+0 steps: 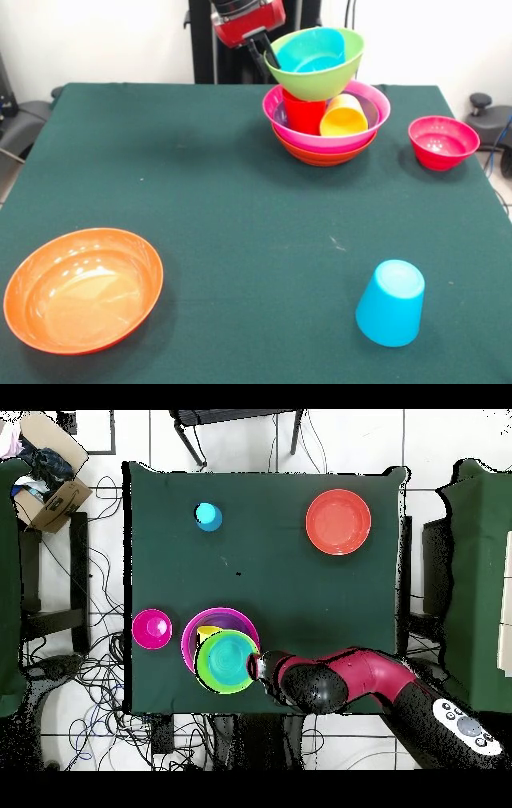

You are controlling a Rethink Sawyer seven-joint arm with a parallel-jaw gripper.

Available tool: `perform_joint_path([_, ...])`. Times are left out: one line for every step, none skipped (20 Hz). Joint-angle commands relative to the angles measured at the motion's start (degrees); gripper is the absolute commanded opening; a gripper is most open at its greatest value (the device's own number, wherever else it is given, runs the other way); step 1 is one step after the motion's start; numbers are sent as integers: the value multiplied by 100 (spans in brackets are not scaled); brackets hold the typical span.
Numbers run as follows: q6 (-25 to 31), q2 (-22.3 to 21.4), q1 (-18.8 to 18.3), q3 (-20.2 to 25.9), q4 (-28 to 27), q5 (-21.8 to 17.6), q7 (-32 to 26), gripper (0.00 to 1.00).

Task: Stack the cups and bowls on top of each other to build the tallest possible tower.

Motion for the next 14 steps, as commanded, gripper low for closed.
perform_joint_path([739,254,287,-507,-406,-827,-1042,0])
perform_joint_path([754,234,288,-511,-394,-818,-1043,0])
perform_joint_path([752,223,295,-525,-386,-823,-1030,0])
perform_joint_path([751,213,303,-539,-379,-828,-1018,0])
perform_joint_path([752,194,319,-561,-373,-840,-1001,0])
perform_joint_path([754,175,335,-584,-367,-853,-983,0])
perform_joint_path([771,147,365,-608,-377,-860,-965,0])
perform_joint_path([797,98,385,-631,-375,-867,-953,0])
perform_joint_path([833,52,416,-676,-378,-885,-935,0])
perform_joint_path([903,-31,472,-744,-393,-916,-908,0])
perform_joint_path([932,-86,496,-781,-392,-927,-893,0])
perform_joint_path([959,-115,510,-803,-390,-918,-891,0])
perform_joint_path([987,-144,535,-818,-394,-903,-885,0])
perform_joint_path([1011,-167,539,-825,-386,-881,-890,0])
